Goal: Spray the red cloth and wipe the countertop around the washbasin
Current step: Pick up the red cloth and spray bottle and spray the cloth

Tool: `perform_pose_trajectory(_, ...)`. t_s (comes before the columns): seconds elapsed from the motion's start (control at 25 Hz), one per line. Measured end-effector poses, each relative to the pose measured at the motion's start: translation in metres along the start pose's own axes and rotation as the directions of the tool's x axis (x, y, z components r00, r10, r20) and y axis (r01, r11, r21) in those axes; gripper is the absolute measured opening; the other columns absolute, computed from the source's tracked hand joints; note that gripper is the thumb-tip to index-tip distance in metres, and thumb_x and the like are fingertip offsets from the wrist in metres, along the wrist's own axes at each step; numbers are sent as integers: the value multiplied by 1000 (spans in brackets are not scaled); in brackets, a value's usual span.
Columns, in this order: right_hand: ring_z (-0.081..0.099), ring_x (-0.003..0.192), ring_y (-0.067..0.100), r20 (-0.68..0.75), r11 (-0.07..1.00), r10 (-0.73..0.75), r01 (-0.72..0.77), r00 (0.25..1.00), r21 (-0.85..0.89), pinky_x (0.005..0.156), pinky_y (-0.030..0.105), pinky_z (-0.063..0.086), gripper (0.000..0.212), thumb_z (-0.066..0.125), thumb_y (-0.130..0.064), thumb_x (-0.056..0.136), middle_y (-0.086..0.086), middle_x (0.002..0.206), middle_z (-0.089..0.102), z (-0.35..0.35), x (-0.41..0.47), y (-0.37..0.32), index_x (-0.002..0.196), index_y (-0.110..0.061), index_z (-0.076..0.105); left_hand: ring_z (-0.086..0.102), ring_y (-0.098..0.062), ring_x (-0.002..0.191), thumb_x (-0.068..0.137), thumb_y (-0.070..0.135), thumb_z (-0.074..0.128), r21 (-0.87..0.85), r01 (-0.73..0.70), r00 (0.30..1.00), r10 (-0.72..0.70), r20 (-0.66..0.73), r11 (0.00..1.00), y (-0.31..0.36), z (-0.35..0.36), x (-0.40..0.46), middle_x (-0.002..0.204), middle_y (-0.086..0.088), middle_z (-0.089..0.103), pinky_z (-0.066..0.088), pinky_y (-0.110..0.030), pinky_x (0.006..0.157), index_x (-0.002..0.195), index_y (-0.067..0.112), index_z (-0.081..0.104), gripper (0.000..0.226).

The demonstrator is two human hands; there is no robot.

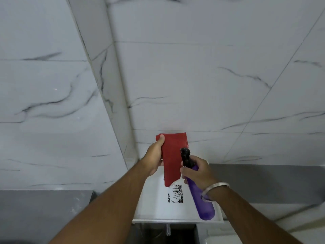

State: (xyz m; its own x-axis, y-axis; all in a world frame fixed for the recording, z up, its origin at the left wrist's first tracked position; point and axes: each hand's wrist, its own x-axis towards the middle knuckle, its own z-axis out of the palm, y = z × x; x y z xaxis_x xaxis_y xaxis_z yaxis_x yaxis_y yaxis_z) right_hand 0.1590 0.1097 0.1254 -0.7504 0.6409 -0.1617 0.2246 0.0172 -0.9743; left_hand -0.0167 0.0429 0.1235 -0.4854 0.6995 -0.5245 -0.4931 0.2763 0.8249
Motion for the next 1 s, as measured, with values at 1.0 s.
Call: perform_pose_trajectory(1.0,57,63,32,235,975,121,-160,964,154,61,42,53,28,66,-15,78,18,72,62,-19,-22,30,104,-7,61,69,-23,110,102,58,34,-69,-13,1000,12,-12,998,27,3,-16,115,-4,76,55,-41,85,122,20,67,54)
